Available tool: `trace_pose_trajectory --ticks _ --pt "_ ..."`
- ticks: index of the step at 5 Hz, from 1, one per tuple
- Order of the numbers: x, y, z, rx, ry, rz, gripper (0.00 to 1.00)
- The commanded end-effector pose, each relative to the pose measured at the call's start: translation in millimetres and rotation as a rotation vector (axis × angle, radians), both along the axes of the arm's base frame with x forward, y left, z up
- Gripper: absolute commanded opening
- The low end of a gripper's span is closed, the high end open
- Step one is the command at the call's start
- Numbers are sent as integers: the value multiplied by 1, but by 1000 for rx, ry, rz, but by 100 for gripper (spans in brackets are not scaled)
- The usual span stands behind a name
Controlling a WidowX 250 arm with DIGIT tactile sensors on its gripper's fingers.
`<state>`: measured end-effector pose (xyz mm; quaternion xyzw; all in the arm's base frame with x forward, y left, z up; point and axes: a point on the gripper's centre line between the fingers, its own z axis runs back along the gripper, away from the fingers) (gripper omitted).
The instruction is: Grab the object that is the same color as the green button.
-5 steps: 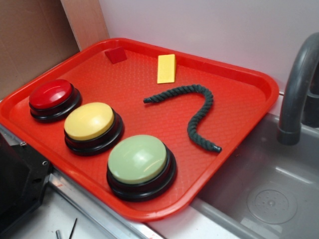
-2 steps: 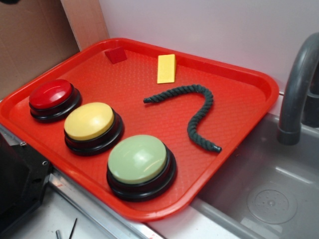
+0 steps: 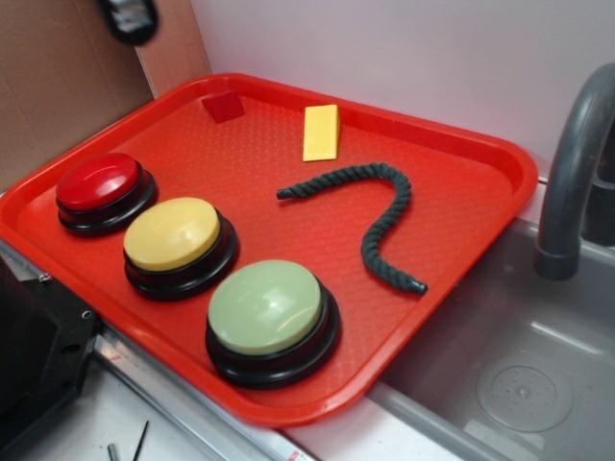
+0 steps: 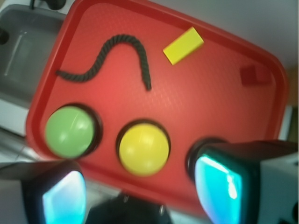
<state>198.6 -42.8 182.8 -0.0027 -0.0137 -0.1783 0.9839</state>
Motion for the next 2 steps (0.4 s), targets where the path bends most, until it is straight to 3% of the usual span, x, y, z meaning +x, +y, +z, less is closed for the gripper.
trace_pose_trajectory --ticks 1,2 --pt "57 -15 -39 38 -87 -72 100" --pt "78 -22 -69 44 -101 -96 100"
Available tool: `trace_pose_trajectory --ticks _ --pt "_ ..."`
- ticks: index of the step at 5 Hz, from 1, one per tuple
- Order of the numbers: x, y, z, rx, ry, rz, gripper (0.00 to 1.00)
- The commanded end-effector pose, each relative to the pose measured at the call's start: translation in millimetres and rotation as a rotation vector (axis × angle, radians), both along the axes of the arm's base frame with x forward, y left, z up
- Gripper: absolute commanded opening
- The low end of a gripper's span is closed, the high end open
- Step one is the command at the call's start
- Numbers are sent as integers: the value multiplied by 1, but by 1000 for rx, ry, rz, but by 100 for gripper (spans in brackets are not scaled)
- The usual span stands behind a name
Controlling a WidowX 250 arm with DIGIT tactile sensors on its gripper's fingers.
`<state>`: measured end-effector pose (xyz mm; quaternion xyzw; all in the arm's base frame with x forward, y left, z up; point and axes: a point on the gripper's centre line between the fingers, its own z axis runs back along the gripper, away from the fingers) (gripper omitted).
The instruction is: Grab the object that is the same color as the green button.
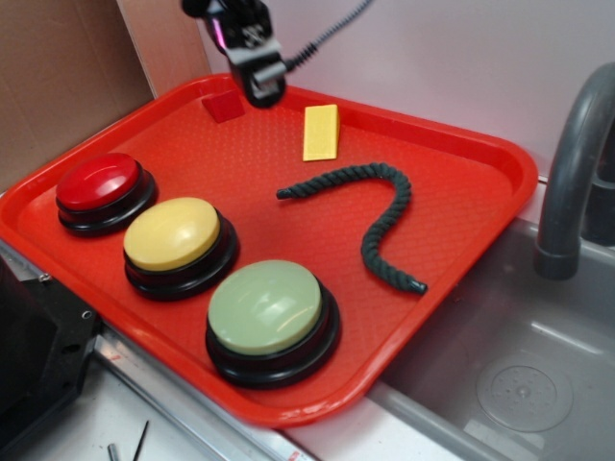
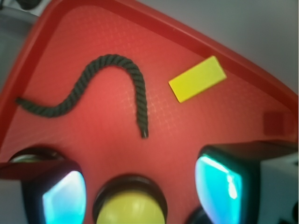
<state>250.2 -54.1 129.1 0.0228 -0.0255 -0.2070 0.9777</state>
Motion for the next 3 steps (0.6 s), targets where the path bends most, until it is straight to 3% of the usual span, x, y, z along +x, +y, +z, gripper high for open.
trace_pose_trajectory --ticks 1,3 --pt "40 -13 -40 -17 -45 -57 100" --pt "60 -4 -91 -62 22 -53 100"
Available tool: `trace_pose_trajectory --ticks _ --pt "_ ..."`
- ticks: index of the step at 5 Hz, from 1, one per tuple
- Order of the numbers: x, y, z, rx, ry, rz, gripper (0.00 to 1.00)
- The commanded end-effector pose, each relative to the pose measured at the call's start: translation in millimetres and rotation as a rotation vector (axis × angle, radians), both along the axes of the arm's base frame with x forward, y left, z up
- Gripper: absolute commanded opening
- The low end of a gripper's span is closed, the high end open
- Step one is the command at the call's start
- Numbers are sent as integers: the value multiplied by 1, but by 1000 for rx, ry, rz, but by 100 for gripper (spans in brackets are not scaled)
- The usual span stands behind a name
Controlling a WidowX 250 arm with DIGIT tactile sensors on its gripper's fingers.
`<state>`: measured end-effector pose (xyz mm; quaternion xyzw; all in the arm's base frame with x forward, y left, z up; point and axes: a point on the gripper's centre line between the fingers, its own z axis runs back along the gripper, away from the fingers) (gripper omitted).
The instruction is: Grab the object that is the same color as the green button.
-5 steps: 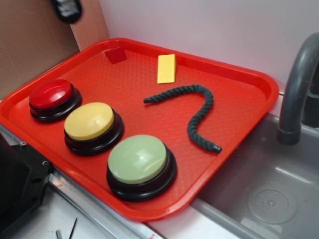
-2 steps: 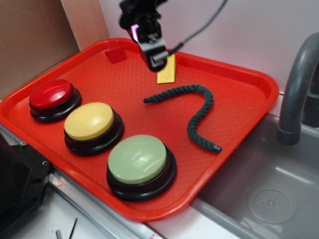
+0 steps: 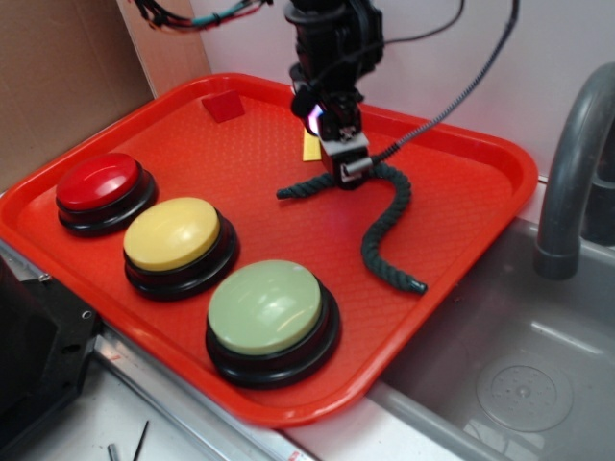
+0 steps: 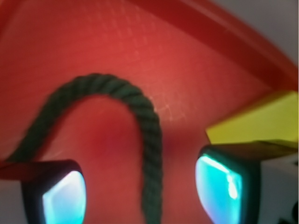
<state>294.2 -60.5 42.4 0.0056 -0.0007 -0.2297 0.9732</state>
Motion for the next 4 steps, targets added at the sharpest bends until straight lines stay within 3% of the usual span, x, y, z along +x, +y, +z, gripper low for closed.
trace_pose_trajectory --ticks 1,2,4 --pt "19 3 -20 -27 -12 -18 100" --pt "16 -4 -24 -29 -33 -76 0" --pt "12 -8 -24 -32 -42 -96 0"
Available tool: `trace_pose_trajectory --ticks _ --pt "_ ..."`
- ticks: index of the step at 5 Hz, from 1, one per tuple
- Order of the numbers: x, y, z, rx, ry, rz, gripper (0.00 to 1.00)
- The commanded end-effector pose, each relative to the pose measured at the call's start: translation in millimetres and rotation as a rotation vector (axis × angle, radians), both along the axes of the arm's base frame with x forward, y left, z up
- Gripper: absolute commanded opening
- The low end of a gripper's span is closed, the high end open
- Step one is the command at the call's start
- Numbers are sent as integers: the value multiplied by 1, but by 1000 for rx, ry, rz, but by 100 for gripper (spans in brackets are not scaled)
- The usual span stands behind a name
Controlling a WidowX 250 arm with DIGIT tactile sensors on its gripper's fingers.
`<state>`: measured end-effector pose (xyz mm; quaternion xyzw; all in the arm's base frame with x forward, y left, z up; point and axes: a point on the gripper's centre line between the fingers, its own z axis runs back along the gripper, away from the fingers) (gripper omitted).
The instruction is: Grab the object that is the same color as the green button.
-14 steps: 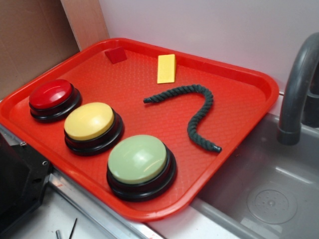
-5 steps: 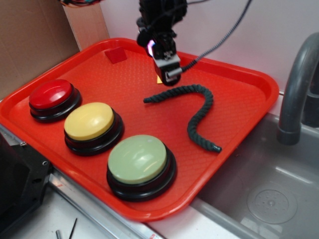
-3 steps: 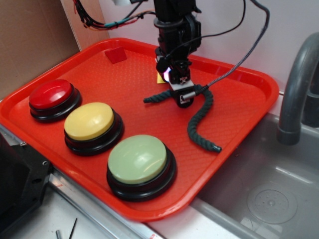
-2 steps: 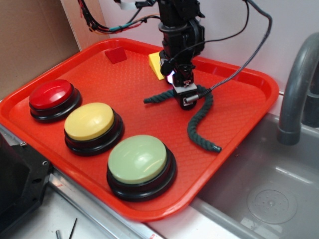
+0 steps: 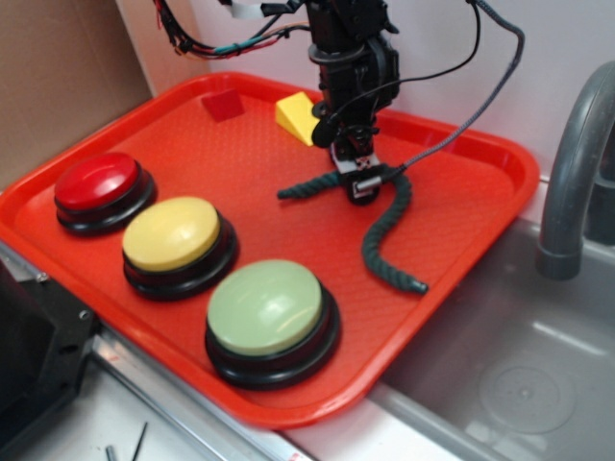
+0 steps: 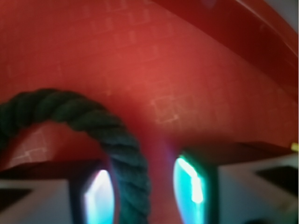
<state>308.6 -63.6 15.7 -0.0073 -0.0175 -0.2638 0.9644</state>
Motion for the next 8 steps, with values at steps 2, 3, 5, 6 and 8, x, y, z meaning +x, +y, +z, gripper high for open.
trace_pose_trajectory --ticks 2,3,5,6,8 --pt "-3 -6 29 86 -7 35 0" --pt "-10 0 72 104 19 164 0" --pt "-29 23 167 -39 50 415 0" --pt "-54 33 213 -96 -7 502 0" --pt "-65 34 227 -59 -23 515 0"
